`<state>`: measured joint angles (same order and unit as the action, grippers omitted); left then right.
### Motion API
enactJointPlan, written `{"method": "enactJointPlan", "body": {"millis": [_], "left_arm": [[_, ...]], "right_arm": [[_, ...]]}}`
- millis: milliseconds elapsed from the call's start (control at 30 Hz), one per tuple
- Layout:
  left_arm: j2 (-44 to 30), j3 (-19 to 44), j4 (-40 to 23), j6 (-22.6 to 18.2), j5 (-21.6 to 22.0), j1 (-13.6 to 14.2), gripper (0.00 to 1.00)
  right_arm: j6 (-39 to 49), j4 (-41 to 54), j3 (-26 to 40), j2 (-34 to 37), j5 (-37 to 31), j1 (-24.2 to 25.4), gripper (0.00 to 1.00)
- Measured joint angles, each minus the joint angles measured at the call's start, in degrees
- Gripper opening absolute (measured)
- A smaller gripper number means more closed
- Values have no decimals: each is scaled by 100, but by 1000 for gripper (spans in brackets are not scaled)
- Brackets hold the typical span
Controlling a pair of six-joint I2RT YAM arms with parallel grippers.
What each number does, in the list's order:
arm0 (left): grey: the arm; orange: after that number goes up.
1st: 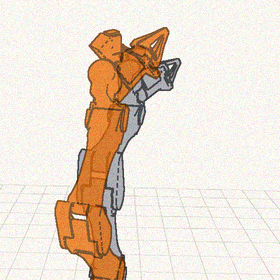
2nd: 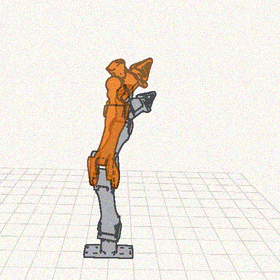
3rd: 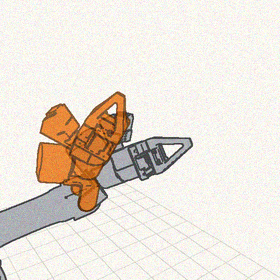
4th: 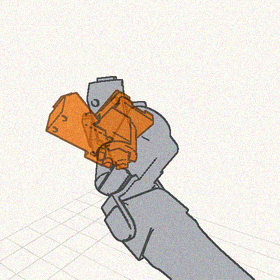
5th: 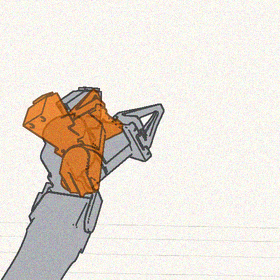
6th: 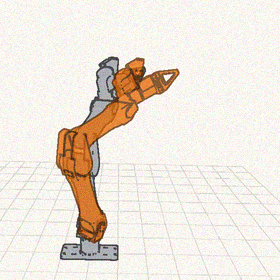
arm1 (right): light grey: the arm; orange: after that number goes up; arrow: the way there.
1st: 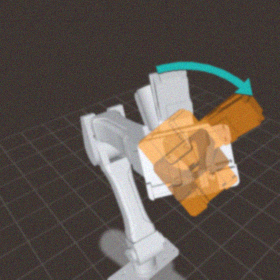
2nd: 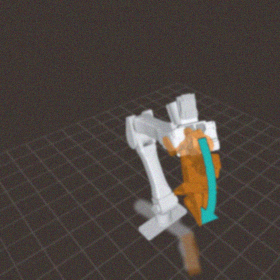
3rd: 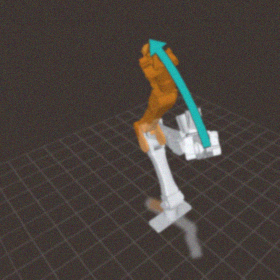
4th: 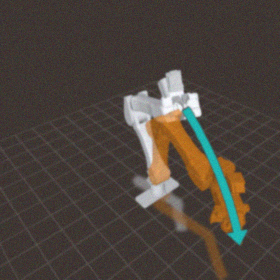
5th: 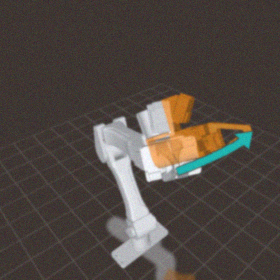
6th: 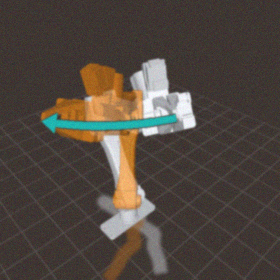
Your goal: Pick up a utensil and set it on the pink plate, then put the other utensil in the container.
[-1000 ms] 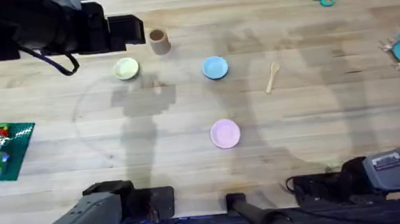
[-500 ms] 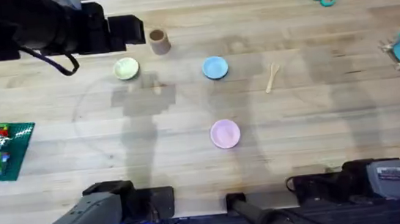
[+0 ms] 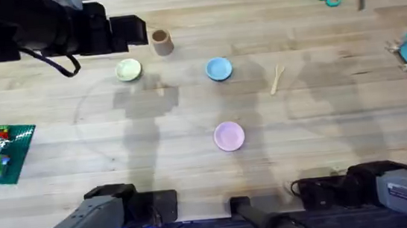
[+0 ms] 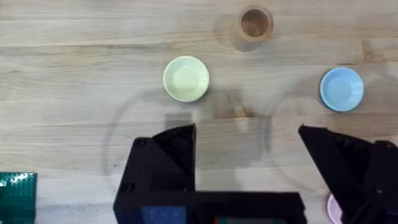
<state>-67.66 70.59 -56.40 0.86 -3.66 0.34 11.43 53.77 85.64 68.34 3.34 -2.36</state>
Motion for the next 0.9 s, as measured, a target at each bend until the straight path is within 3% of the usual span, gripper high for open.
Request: {"method": "enactJointPlan", "body": {"millis": [333, 733, 900], "left_arm": [[0, 0, 0, 0, 0, 0, 992], [0, 0, 0, 0, 0, 0, 992], [1, 0, 0, 0, 0, 0, 993]], "right_arm": [[132, 18, -110, 310, 61, -906, 33], [1029, 139, -542, 570, 61, -1888, 72], [1121, 361, -741, 572, 153, -2217, 40]]}}
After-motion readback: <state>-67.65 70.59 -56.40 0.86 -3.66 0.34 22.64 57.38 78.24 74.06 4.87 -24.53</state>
